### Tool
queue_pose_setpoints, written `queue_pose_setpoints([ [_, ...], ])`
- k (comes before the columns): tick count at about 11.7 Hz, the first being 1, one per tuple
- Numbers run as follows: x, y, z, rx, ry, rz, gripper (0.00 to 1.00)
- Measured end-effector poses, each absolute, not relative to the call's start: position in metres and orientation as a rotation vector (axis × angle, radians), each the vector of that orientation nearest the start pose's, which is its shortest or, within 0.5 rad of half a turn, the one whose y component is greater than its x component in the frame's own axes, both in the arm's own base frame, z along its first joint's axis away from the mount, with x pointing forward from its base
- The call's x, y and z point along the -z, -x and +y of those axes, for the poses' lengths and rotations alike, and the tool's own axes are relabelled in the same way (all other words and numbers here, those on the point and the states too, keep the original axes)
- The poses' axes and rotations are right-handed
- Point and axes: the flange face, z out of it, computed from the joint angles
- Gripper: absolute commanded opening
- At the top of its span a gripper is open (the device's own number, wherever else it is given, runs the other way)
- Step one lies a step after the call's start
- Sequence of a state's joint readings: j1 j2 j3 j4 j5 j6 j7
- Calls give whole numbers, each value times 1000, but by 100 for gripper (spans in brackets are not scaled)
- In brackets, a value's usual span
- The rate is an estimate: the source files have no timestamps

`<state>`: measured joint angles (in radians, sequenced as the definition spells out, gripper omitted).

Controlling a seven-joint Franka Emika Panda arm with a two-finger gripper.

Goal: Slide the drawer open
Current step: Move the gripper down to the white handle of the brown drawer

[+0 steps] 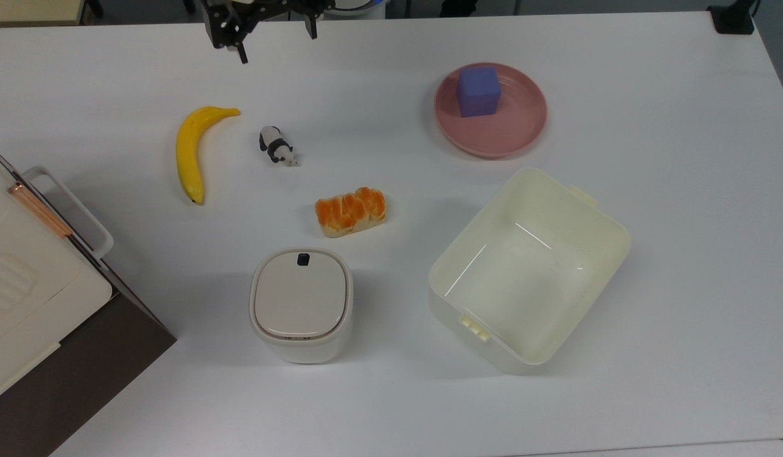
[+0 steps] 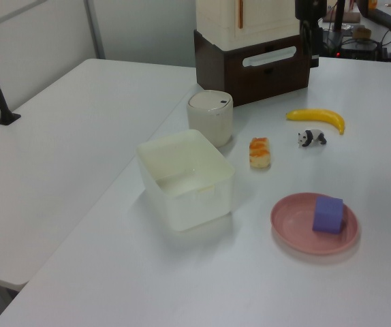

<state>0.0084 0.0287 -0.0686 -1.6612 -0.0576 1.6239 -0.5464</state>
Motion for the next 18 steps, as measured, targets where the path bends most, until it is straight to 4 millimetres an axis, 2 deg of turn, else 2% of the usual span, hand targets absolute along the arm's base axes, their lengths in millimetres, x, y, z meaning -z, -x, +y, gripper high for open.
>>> queue_pose_setpoints([
  [2,-571,-559,-40,-129,2978,-1080,100],
  [3,-569,-557,-42,-94,2949,-1180,100],
  [4,-563,-556,-43,-39,2947,-1233,100],
  [6,-536,-558,-51,45,3015,-1321,100],
  [8,-503,-563,-80,174,3110,-1377,100],
  [10,-483,-566,-113,262,3183,-1410,100],
  [12,-467,-577,-139,365,3234,-1447,100],
  [15,-428,-595,-177,540,3274,-1478,96],
  [17,-414,-603,-192,623,3285,-1480,91],
  [18,-415,-607,-196,643,3293,-1476,91],
])
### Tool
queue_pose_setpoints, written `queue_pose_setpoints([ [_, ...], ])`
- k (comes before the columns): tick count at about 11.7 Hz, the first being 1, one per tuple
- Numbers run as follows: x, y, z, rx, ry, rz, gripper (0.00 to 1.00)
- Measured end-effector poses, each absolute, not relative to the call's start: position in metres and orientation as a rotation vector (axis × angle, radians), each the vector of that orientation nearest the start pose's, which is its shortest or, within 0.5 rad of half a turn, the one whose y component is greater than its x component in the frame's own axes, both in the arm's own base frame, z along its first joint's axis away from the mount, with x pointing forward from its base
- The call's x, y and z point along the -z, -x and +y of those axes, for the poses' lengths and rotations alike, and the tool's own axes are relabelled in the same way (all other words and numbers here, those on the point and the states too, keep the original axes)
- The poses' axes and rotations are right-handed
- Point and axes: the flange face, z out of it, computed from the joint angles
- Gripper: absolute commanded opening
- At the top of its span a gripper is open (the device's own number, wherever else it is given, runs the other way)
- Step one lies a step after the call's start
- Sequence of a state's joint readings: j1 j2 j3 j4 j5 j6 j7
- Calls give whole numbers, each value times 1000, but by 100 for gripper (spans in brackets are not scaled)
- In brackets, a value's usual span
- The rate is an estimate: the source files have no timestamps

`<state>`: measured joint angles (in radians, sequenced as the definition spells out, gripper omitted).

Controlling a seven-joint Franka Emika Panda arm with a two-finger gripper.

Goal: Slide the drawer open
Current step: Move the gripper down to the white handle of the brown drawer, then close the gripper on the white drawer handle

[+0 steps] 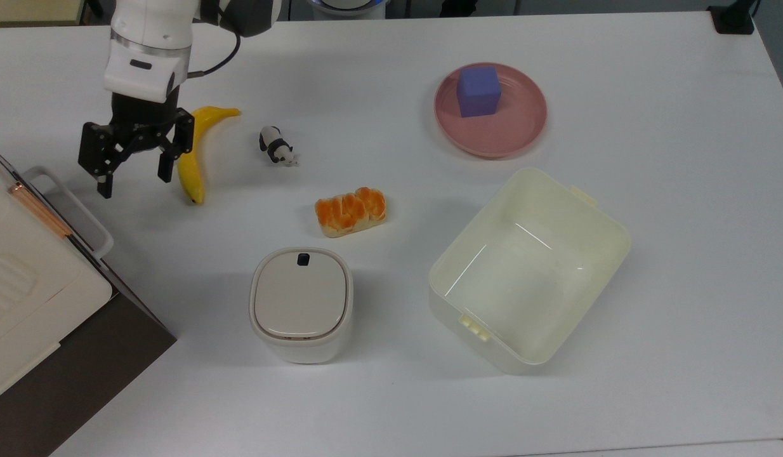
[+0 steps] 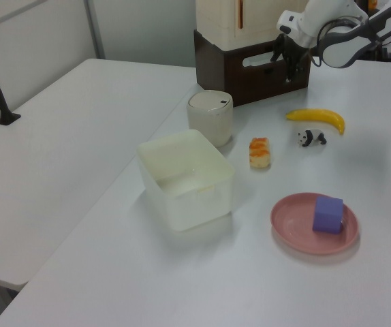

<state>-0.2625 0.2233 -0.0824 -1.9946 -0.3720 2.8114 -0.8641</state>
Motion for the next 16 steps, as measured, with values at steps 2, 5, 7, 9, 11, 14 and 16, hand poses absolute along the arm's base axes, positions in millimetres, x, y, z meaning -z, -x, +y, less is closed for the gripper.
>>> queue_pose_setpoints([
  [2,-425,-610,-204,-490,-2330,1033,83],
  [5,-420,-610,-230,-548,-2260,1006,73],
  [7,-413,-611,-238,-519,-2217,1042,73],
  [9,-412,-613,-241,-495,-2187,1067,60],
  [11,-414,-615,-240,-481,-2158,1094,43],
  [14,-413,-615,-239,-473,-2148,1106,18],
  [16,-416,-616,-240,-477,-2143,1103,12],
])
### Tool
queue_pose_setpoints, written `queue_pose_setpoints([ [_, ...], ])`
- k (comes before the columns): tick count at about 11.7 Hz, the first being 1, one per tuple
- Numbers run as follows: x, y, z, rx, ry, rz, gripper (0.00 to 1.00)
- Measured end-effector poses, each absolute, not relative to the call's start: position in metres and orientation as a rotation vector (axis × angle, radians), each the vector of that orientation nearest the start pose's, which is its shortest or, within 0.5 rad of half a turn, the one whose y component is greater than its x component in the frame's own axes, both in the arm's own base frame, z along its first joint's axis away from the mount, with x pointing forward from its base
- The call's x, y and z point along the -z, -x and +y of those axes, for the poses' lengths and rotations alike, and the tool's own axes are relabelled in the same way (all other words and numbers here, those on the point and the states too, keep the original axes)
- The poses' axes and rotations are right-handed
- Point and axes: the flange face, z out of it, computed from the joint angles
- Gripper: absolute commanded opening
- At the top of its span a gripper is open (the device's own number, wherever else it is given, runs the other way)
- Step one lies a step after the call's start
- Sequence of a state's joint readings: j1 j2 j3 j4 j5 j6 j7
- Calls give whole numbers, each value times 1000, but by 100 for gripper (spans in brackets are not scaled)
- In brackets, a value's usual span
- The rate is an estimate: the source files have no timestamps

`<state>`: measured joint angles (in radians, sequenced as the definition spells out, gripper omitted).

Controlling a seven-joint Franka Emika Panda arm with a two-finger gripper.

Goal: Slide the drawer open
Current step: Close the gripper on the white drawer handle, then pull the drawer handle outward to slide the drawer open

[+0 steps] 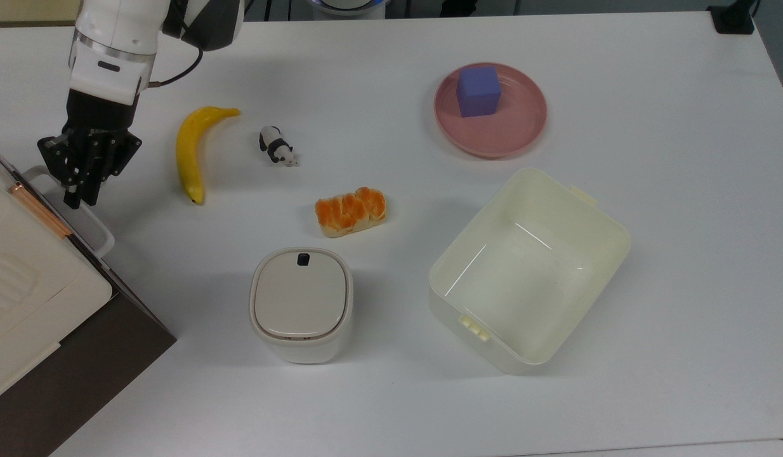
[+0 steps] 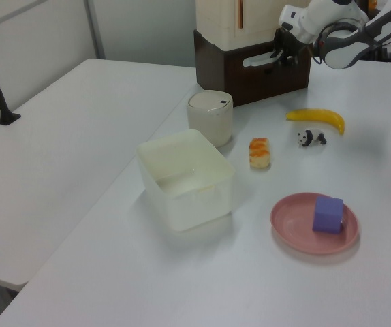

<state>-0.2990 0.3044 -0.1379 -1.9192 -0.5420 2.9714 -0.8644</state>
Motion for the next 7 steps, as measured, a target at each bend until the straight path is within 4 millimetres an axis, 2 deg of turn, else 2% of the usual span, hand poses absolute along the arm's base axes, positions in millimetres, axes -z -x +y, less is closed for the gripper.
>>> queue_pose_setpoints([
  [7,-417,-614,-240,-473,-2139,1104,11],
])
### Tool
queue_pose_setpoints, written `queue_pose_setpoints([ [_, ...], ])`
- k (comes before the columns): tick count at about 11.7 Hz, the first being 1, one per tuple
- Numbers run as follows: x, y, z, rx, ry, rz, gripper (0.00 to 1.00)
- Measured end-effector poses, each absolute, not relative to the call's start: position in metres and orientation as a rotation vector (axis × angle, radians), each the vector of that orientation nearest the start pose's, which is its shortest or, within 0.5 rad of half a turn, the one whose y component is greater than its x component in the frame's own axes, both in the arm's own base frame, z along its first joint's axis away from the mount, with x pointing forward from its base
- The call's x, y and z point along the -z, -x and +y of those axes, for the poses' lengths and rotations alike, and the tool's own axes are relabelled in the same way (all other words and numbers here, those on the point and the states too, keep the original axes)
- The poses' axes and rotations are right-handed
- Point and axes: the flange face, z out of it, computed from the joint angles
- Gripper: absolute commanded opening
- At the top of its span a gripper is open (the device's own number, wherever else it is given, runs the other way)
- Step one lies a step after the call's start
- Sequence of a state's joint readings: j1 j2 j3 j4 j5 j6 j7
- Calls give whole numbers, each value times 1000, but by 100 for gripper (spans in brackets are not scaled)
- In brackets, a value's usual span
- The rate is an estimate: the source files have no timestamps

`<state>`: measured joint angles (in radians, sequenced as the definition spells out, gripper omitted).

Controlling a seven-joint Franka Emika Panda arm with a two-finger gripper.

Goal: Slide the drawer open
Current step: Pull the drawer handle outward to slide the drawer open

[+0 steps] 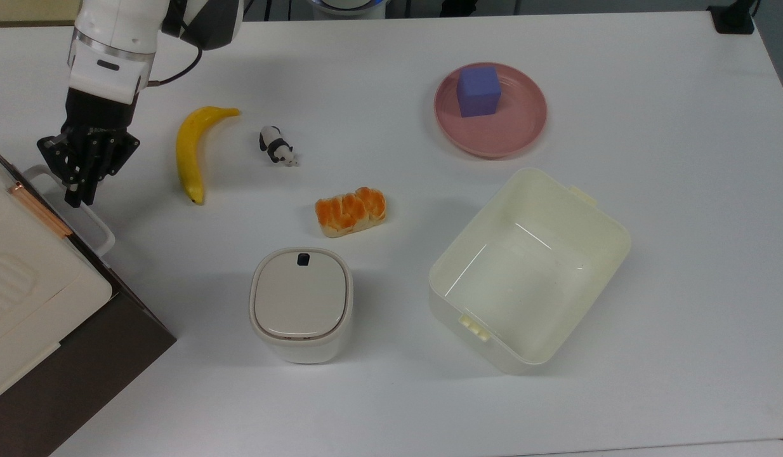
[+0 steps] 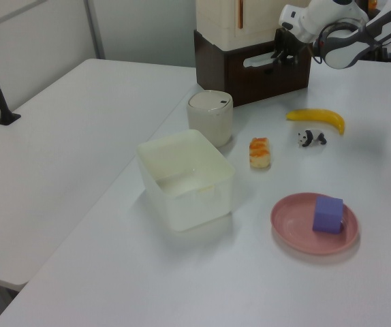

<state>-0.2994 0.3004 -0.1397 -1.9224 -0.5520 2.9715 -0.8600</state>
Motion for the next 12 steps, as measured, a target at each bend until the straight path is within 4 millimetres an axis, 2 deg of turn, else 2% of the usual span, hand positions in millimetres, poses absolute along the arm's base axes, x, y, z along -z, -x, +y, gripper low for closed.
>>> queue_pose_setpoints([
  [3,-418,-603,-232,-469,-2142,1123,11],
  [9,-420,-554,-201,-462,-2171,1166,11],
  [12,-421,-537,-188,-453,-2185,1182,12],
])
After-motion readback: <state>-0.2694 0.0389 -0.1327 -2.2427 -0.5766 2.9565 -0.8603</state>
